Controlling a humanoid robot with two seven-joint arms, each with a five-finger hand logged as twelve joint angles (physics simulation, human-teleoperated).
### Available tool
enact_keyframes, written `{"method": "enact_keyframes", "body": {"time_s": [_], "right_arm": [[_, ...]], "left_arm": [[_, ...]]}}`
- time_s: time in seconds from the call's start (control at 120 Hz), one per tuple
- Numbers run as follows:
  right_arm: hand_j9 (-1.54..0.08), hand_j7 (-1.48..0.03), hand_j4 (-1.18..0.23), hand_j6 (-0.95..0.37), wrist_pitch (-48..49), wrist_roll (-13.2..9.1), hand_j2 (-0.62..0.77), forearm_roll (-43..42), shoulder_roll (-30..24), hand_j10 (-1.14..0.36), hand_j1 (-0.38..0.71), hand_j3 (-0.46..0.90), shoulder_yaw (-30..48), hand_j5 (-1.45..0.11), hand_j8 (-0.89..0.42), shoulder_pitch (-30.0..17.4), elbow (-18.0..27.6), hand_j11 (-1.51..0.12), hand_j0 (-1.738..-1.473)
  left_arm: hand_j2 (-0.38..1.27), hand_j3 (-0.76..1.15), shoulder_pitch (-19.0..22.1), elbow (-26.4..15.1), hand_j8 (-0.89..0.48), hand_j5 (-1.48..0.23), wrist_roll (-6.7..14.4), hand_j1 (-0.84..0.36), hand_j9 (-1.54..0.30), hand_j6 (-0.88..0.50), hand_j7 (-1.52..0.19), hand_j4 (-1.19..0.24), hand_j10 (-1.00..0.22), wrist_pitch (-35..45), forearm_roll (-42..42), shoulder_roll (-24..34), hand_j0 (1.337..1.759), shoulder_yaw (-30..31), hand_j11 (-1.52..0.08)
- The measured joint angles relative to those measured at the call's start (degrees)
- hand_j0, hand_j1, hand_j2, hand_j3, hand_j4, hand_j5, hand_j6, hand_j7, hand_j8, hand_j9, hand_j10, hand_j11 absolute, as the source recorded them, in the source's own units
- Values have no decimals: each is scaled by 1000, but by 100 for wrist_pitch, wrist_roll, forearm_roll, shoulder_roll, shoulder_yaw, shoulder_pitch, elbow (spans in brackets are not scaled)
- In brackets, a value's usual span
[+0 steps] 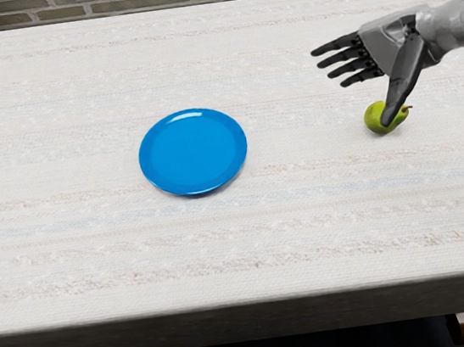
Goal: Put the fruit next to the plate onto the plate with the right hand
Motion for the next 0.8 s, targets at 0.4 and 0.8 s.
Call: {"method": "enact_keyframes", "body": {"time_s": [0.4, 0.8], "right_arm": [[0, 0, -2, -2, -335, 0, 0, -1580, 91, -1, -349, 0, -396, 0, -2, 826, -3, 0, -1658], [0, 0, -3, -4, -3708, 0, 0, -2483, 1676, -2, -349, 0, -4648, 0, -3, 2826, 102, 0, -1658]], "left_arm": [[1, 0, 0, 0, -1, 0, 0, 349, 0, -1, 0, -1, -1, 0, 0, 0, 1658, 0, 0], [1, 0, 0, 0, -1, 0, 0, 349, 0, -1, 0, -1, -1, 0, 0, 0, 1658, 0, 0]]}}
